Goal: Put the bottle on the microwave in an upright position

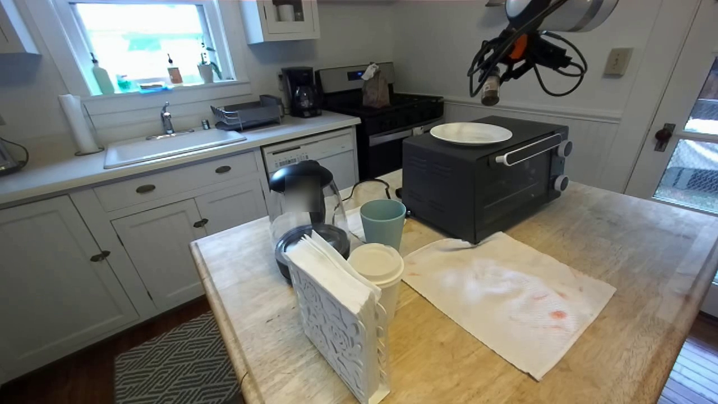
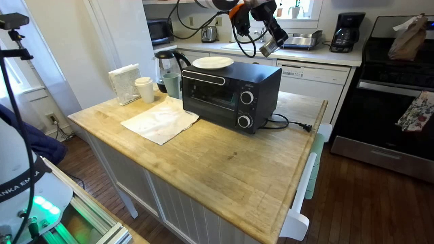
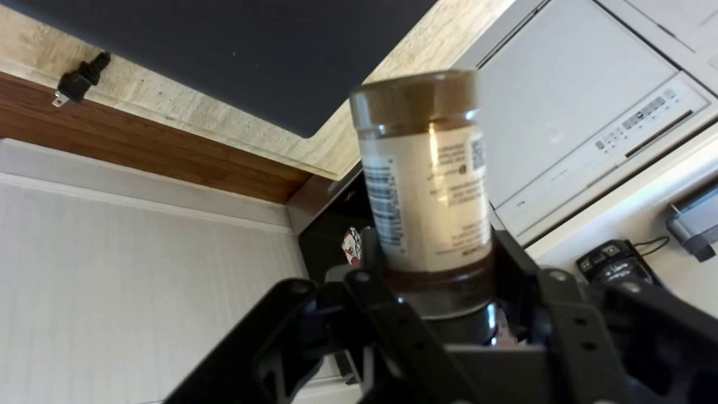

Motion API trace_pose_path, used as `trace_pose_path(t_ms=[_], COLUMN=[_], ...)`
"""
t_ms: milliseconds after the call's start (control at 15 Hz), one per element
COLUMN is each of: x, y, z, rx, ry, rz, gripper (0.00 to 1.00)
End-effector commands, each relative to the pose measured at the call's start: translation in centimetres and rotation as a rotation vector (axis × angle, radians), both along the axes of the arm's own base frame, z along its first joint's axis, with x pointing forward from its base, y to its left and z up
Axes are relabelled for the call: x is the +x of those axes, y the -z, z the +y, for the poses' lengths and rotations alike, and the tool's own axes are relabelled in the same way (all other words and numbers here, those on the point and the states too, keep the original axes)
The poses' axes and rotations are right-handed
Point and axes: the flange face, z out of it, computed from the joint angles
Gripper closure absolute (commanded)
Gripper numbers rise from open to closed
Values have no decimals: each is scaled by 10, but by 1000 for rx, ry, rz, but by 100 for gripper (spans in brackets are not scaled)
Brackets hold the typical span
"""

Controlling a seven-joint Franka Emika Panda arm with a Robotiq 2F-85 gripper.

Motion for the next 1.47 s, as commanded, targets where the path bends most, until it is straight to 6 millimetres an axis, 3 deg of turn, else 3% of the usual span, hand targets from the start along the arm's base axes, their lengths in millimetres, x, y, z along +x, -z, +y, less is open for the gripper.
trace_pose_path(t_ms=[0, 200, 733, 1400], x=[-25, -37, -65, -80], y=[10, 19, 31, 43], z=[14, 20, 13, 33], rx=[-11, -34, -152, -245], ry=[48, 75, 167, 182], rz=[-61, -92, -128, -119], gripper=[75, 75, 75, 75])
